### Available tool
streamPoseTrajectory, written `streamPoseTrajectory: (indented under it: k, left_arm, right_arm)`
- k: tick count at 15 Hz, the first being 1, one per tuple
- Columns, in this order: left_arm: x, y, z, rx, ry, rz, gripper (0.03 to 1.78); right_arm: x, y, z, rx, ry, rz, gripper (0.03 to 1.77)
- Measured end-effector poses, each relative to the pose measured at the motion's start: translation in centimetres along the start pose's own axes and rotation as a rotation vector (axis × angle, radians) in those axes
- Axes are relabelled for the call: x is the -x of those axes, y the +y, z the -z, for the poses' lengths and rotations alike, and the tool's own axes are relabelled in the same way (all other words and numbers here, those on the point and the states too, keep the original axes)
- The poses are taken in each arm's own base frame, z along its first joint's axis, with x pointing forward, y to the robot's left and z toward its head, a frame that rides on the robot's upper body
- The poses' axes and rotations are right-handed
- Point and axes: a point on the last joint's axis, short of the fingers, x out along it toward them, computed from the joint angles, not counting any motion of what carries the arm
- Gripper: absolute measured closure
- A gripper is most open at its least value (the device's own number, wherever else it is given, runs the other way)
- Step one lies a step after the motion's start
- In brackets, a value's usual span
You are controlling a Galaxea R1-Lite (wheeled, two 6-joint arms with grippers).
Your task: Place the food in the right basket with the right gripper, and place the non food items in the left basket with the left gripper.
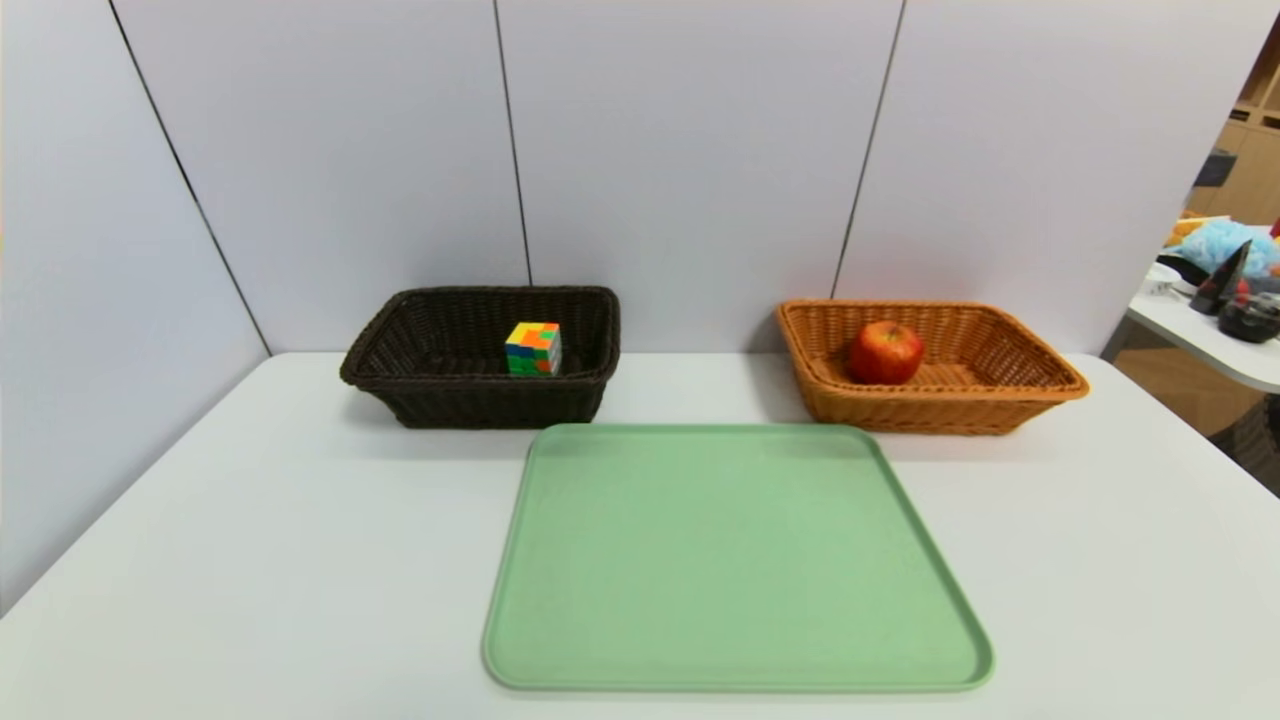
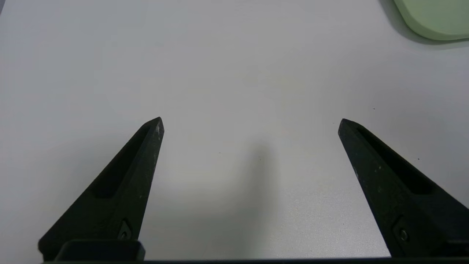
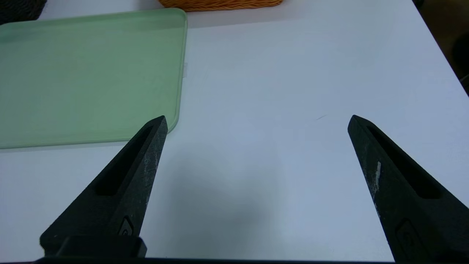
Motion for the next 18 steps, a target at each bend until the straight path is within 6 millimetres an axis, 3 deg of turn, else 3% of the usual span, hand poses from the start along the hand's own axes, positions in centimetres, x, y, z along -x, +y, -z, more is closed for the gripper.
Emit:
streamPoseTrajectory:
  k: [3,11,18]
  left_arm:
    - [0.3,-0.1,1.1,0.022,-0.04,-0.035,0.12]
    - [0.6,-0.1,1.2,0.038,-0.167,-0.098,0.12]
    - [0.7,-0.2,2.0,0.029,-0.224,-0.094,0.12]
  right_arm:
    - [0.9,-0.1,0.8,0.008,-0.025,-0.007,0.11]
    - [2.8,-0.2,1.2,0.031,-0.227,-0.006,0.11]
    - [3.3,-0.3,3.8,0.064,-0.264,-0.015,0.1]
